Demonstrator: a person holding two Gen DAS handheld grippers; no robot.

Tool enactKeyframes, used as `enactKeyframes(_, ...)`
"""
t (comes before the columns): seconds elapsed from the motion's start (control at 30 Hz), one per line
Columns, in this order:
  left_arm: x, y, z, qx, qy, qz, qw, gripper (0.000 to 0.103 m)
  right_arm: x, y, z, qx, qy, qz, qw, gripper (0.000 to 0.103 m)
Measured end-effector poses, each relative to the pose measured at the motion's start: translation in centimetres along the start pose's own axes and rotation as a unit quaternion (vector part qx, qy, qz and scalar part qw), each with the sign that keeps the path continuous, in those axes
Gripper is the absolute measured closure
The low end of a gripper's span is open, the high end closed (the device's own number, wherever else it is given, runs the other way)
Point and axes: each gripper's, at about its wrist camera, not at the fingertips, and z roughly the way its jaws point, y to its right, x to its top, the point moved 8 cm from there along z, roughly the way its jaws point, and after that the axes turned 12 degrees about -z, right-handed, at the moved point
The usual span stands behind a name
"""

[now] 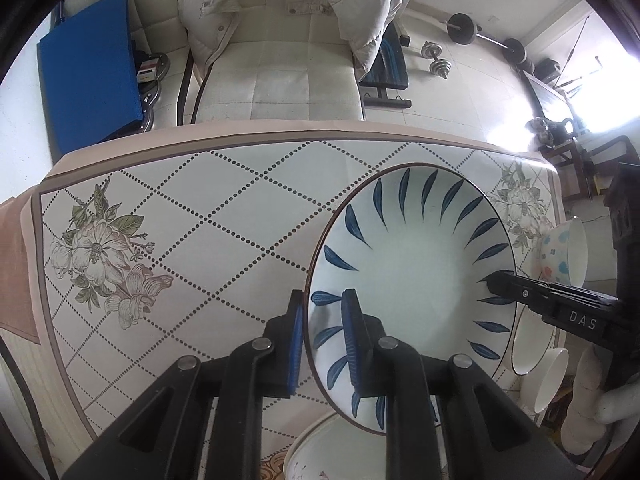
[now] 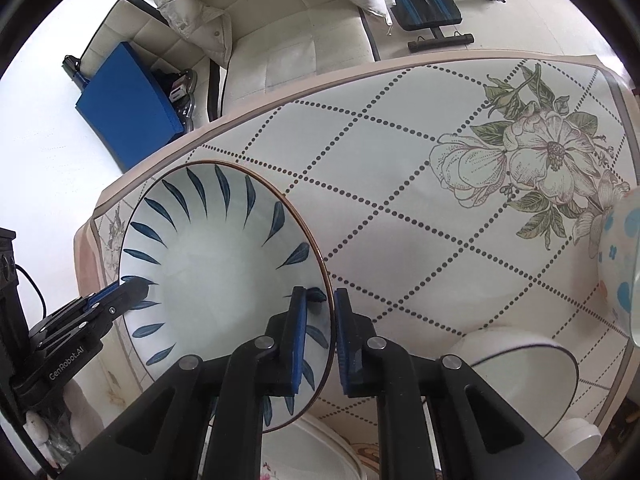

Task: Organize plates and bowls
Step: 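Grip the blue-striped plate rim with the left gripper while the right gripper grips it, then lift the blue-striped plate with both grippers and carry it over the plate stack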

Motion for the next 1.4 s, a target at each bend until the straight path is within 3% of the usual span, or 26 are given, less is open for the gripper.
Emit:
enactKeyframes(0.2, -2.6, 0.2, -2.8, -0.005, 0.013, 0.0, 0.9999, 0.087, -2.6, -1.4, -3.4, 0.004, 0.018, -0.018, 1.0, 0.089)
enactKeyframes(0.47, -7.6, -0.3, -4.8, -0.014, 0.015, -0.005, 0.9998, 0.087, -8.9, -2.6, -5.3, 0.016, 0.022, -0.017, 0.999, 0.089)
enactKeyframes(0.87, -15.4, -2.5, -1.8, 0.004, -0.023, -0.021, 0.9995, 0.087, -18.3, -3.1, -2.8, 0.014, -0.009, -0.029, 0.999, 0.089)
enactKeyframes(1.1, -17.1, -3.7, 0.5, 0.031, -0.037, -0.019, 0.9986, 0.087, -20.1, -2.6, 0.4, 0.01, -0.034, -0.031, 0.999, 0.089)
enactKeyframes(1.4, -18.1, -4.4, 2.8, 0.071, -0.051, -0.002, 0.9961, 0.087, -19.9, -2.9, 3.4, -0.005, -0.055, -0.04, 0.998, 0.089)
